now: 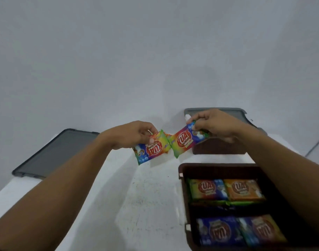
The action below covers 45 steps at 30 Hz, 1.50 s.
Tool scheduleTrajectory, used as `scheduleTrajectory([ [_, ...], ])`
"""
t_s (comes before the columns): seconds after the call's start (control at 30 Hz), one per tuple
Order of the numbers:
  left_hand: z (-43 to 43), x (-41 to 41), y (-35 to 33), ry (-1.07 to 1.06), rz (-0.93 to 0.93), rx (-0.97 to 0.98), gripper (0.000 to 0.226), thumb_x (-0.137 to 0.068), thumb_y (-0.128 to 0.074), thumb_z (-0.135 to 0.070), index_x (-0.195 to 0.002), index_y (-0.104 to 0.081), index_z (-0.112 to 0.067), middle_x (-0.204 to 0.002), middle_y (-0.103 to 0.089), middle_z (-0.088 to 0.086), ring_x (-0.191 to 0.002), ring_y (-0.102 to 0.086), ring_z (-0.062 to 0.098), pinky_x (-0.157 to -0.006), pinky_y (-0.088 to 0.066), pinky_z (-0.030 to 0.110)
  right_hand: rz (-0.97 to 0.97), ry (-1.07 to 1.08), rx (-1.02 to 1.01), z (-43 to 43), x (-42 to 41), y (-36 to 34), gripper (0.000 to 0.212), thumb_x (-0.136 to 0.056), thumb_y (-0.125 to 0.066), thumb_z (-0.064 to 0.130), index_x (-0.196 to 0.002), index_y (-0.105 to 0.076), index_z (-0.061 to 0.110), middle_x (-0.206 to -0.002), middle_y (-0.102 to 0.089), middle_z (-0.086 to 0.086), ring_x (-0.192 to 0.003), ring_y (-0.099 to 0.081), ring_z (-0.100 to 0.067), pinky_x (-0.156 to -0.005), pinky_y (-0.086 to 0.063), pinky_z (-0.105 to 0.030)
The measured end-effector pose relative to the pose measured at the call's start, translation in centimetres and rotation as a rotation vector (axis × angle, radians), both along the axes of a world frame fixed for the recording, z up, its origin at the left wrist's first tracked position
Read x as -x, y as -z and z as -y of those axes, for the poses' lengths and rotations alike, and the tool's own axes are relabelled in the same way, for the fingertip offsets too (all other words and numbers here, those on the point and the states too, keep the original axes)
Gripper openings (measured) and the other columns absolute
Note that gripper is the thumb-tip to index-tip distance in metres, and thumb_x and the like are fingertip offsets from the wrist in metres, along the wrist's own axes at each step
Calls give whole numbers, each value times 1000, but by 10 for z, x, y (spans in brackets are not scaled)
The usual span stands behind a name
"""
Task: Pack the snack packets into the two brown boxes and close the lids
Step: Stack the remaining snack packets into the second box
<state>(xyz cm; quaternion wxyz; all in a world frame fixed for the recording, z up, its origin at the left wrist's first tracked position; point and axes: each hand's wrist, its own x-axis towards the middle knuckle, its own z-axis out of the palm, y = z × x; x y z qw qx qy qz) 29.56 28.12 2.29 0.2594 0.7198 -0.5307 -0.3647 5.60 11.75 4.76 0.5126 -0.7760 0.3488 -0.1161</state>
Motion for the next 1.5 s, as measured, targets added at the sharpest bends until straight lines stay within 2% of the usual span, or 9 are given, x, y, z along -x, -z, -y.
scheduleTrajectory([
  [0.1,7,39,-8,42,-7,5,23,-96,-69,-24,-119,-64,-25,-109,-75,-7,-93,-76,12,-68,-59,23,24,15,-41,5,45,-4,13,-92,-64,6,-102,-72,8,-104,-73,-11,-98,-71,-23,-76,-62,-34],
  [0.23,17,87,-13,140,-14,3,24,-97,-68,-22,-120,-65,-20,-107,-77,-2,-94,-76,12,-69,-59,21,-15,-1,-56,12,98,-4,12,-93,-61,4,-100,-71,7,-101,-71,-11,-95,-69,-21,-55,-56,-23],
  [0.4,27,133,-6,224,3,-54,25,-96,-68,-26,-120,-65,-24,-108,-76,-3,-99,-75,13,-72,-60,24,-77,-44,-125,26,150,13,14,-93,-61,3,-98,-72,11,-108,-71,-13,-106,-68,-27,-70,-59,-36],
  [0.6,30,182,23,409,35,-188,30,-98,-66,-21,-128,-62,-20,-113,-75,4,-101,-73,10,-75,-59,21,-207,-145,-267,20,188,43,16,-91,-56,-7,-100,-62,5,-108,-66,-16,-99,-67,-27,-58,-57,-29],
  [0.77,32,210,56,511,101,-298,26,-99,-66,-22,-124,-61,-23,-114,-75,3,-104,-72,17,-91,-60,38,-373,-210,-292,10,201,78,13,-92,-59,-1,-98,-63,10,-115,-67,-12,-107,-66,-28,-66,-59,-32],
  [0.83,32,216,65,517,124,-316,23,-99,-65,-22,-122,-60,-25,-116,-74,-2,-103,-72,12,-90,-59,31,-442,-245,-186,4,201,82,12,-93,-62,5,-103,-63,11,-120,-64,-6,-110,-65,-24,-78,-61,-34],
  [1.03,25,228,70,564,432,-215,26,-100,-62,-34,-125,-63,-25,-119,-70,-7,-105,-67,8,-91,-57,32,-851,-549,404,-13,194,86,35,-88,-71,43,-113,-56,24,-114,-61,1,-98,-61,-18,-76,-51,-29],
  [1.27,23,232,68,594,418,-412,45,-99,-62,-41,-140,-52,-28,-138,-60,-8,-121,-58,12,-84,-48,20,-946,-747,386,-15,182,90,60,-87,-64,62,-137,-56,29,-132,-60,4,-115,-56,-18,-93,-48,-30],
  [1.5,29,239,69,711,498,-507,56,-100,-59,-43,-150,-38,-29,-145,-55,-5,-128,-53,18,-104,-45,37,-940,-845,359,-16,179,89,57,-93,-57,58,-143,-50,31,-138,-56,5,-112,-49,-12,-92,-39,-29],
])
